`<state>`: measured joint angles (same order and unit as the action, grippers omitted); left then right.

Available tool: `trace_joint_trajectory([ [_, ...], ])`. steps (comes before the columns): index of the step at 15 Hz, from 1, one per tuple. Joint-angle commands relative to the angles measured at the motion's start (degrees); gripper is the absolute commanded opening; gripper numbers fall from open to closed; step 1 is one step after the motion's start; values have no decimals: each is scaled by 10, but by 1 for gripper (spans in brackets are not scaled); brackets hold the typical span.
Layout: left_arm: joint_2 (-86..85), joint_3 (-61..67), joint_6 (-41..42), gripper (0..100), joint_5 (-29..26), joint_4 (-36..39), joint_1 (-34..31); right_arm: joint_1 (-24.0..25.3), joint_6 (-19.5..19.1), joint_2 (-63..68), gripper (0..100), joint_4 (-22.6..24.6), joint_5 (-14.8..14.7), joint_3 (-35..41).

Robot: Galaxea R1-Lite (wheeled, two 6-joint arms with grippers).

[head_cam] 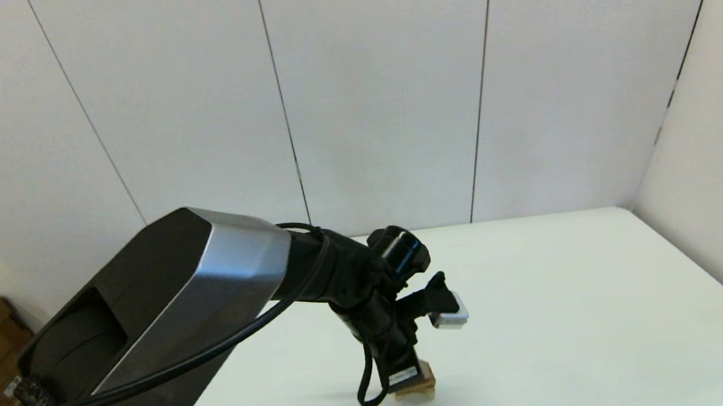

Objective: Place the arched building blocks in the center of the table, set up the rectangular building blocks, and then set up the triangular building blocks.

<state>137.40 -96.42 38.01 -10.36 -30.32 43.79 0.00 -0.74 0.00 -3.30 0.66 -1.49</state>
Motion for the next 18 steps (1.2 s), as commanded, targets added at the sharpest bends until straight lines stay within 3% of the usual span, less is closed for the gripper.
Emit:
trace_joint_trajectory([
  [1,1,3,3,100,-1,-2,0,0,0,0,100,0,0,0],
  [8,-49,-1,-39,100,10,1,-21,0,0,0,100,0,0,0],
  [13,-210,24,-94,100,68,-37,-133,0,0,0,100,0,0,0],
  [18,-457,156,-134,100,146,-79,-305,0,0,0,100,0,0,0],
])
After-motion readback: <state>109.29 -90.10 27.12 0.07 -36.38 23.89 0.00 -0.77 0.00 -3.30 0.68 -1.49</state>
